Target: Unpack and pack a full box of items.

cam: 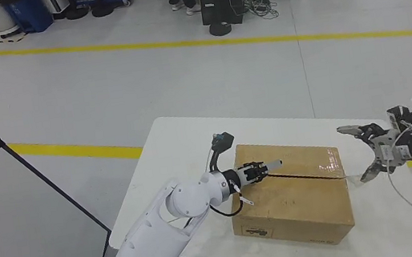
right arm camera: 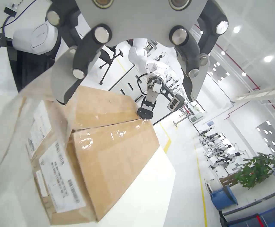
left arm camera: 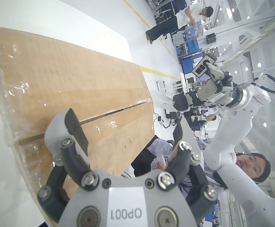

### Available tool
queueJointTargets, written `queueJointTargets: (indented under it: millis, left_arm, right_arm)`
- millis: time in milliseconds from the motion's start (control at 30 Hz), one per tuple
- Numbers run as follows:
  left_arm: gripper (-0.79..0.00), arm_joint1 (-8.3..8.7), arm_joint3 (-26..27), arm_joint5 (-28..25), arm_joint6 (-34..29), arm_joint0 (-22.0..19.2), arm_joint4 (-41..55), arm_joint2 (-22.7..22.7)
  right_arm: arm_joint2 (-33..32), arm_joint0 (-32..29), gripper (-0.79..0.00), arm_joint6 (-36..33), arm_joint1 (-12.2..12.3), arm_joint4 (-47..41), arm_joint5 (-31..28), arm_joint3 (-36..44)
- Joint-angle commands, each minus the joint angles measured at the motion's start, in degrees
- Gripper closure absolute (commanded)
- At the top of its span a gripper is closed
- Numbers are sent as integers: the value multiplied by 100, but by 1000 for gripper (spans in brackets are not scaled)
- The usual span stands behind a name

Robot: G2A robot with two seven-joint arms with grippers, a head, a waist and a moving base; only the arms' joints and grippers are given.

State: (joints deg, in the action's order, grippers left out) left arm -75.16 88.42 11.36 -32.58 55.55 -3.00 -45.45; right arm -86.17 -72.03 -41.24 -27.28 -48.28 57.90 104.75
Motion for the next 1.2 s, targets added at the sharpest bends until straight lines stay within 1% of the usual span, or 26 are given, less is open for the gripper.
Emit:
queueJointTargets:
  millis: [0, 233, 400, 600, 767, 900, 1000, 1100, 1167]
  left_arm:
    - [-785, 0, 0, 0, 0, 0, 0, 0]
    - [-785, 0, 0, 0, 0, 0, 0, 0]
    - [-785, 0, 0, 0, 0, 0, 0, 0]
    - [-785, 0, 0, 0, 0, 0, 0, 0]
    - [-785, 0, 0, 0, 0, 0, 0, 0]
    - [-785, 0, 0, 0, 0, 0, 0, 0]
    - [-785, 0, 0, 0, 0, 0, 0, 0]
    - [-785, 0, 0, 0, 0, 0, 0, 0]
    - [-785, 0, 0, 0, 0, 0, 0, 0]
  right_arm:
    - [122, 43, -785, 25, -28, -92, -21, 101]
    - [558, 416, -785, 128, -141, -366, -78, 320]
    - [800, 702, -785, 108, -182, -290, -14, 441]
    - [1595, 1430, -785, 107, -372, -305, -21, 196]
    - [2137, 1945, -785, -48, -555, -555, 10, -102]
    - [2602, 2438, -785, -64, -745, -577, -188, -360]
    - [2913, 2747, -785, -79, -872, -534, -228, -465]
    - [3080, 2974, -785, -79, -966, -555, -289, -597]
    - [3048, 3071, -785, -202, -993, -700, -338, -745]
